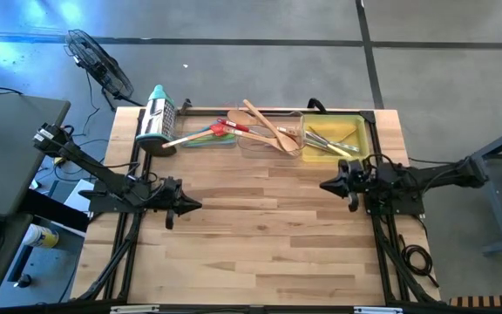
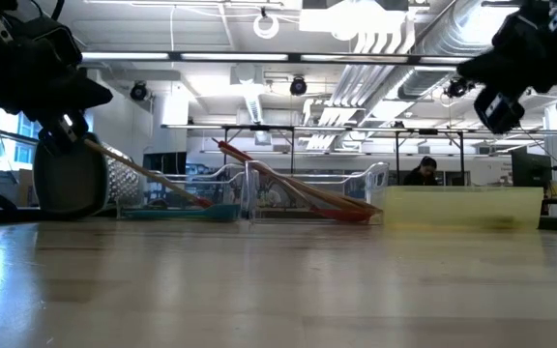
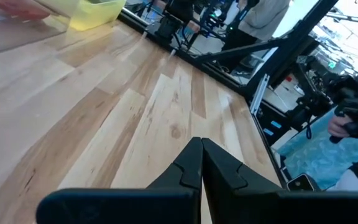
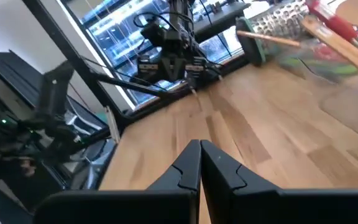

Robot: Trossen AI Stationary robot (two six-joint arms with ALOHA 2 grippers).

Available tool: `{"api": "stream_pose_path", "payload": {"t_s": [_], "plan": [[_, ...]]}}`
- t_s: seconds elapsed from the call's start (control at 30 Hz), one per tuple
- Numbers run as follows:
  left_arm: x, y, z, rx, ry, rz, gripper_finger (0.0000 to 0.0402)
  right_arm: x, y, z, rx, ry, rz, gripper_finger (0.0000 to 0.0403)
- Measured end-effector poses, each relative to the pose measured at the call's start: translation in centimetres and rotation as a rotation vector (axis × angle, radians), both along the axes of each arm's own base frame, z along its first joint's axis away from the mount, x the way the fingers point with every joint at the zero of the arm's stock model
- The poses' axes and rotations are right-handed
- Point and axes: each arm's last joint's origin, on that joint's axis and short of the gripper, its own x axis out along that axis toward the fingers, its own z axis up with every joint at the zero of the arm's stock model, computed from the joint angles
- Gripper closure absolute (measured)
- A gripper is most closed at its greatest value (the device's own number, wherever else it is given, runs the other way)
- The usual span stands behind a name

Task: Pick & Place Kitchen Items
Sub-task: Return to Home Position

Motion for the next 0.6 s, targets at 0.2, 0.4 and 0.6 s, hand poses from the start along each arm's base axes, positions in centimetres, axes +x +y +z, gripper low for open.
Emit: {"api": "stream_pose_path", "payload": {"t_s": [0.2, 0.4, 0.6], "plan": [[0.0, 0.1, -0.2, 0.014, 0.014, 0.042, 0.0401, -0.7, 0.0, -1.1, 0.014, -0.094, 0.013, 0.04], [-0.1, 0.2, -0.4, 0.026, 0.036, 0.072, 0.0401, -0.8, 0.1, -2.9, 0.027, 0.001, 0.059, 0.04], [-0.1, 0.2, -0.5, 0.0, 0.048, 0.071, 0.0401, -0.8, 0.0, -3.0, -0.021, 0.004, 0.047, 0.04]]}}
